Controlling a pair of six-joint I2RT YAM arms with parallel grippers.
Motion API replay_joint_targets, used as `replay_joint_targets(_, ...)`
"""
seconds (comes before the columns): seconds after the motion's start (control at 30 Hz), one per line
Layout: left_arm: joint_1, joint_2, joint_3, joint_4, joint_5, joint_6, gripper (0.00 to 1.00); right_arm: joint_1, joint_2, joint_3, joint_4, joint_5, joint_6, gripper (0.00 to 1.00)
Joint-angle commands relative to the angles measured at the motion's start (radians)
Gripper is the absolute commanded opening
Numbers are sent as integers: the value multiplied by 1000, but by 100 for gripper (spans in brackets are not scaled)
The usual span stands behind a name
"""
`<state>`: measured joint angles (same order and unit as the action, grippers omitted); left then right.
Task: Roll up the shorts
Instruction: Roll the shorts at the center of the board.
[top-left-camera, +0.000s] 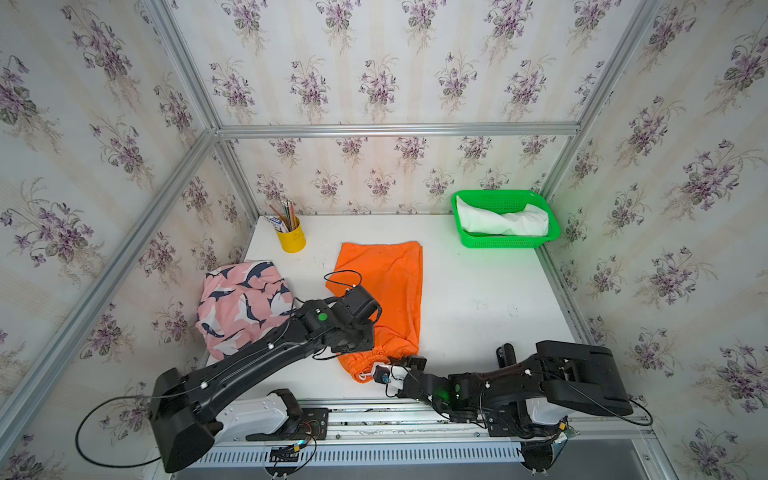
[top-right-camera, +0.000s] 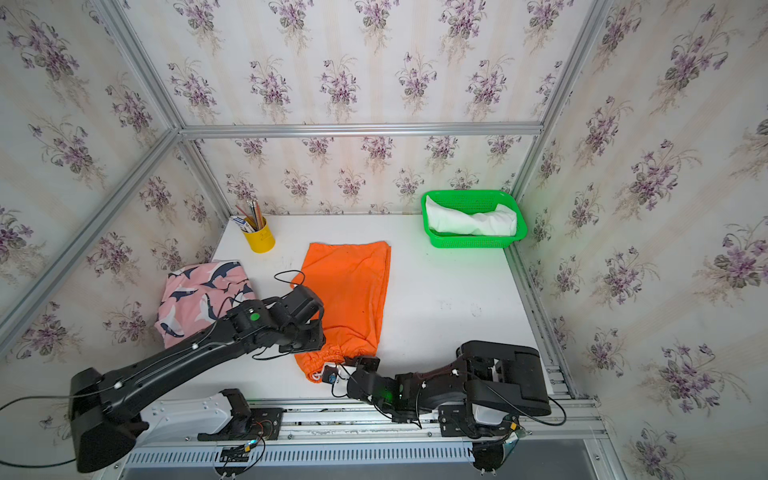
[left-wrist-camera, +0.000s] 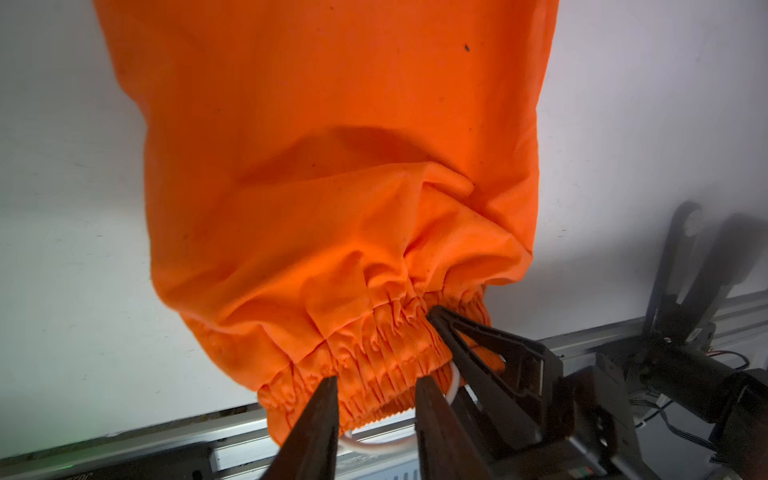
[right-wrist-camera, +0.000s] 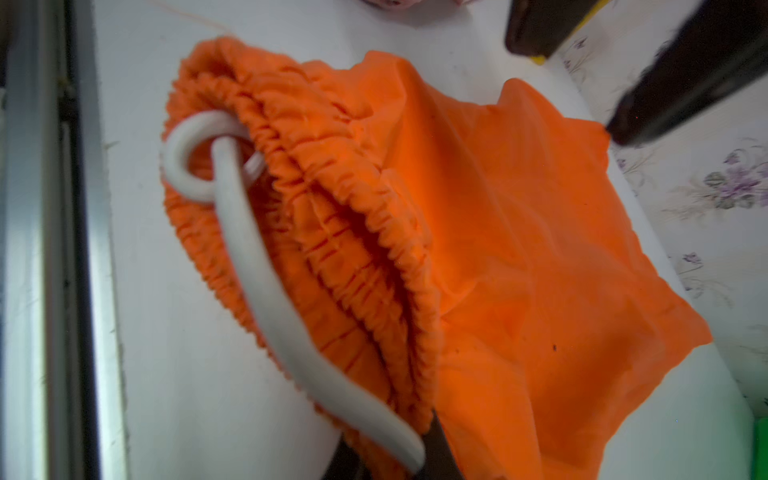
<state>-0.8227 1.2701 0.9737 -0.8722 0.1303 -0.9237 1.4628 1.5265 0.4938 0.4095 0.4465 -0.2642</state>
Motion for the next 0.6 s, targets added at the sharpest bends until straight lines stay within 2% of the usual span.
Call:
replay_joint_targets(0.0,38,46,-54,103,123,66,33,-25,-32,26,-212,-181,134,0)
replay_joint_targets(0.17,106,107,-178,258,251,89,30,-75,-35,45,-264,-321,188,0)
replay_joint_targets(0.27,108,213,-226,334,314,97,29,-120,-12,69,-289,-416,210,0)
replay_joint_targets(0.4,115,282,-261,394,269,109,29,-182,-5,111,-335,-523,239,0)
replay_joint_targets(0.57,151,315,-208,448,187,199,31,-283,-16,146,-394,-642,270,0)
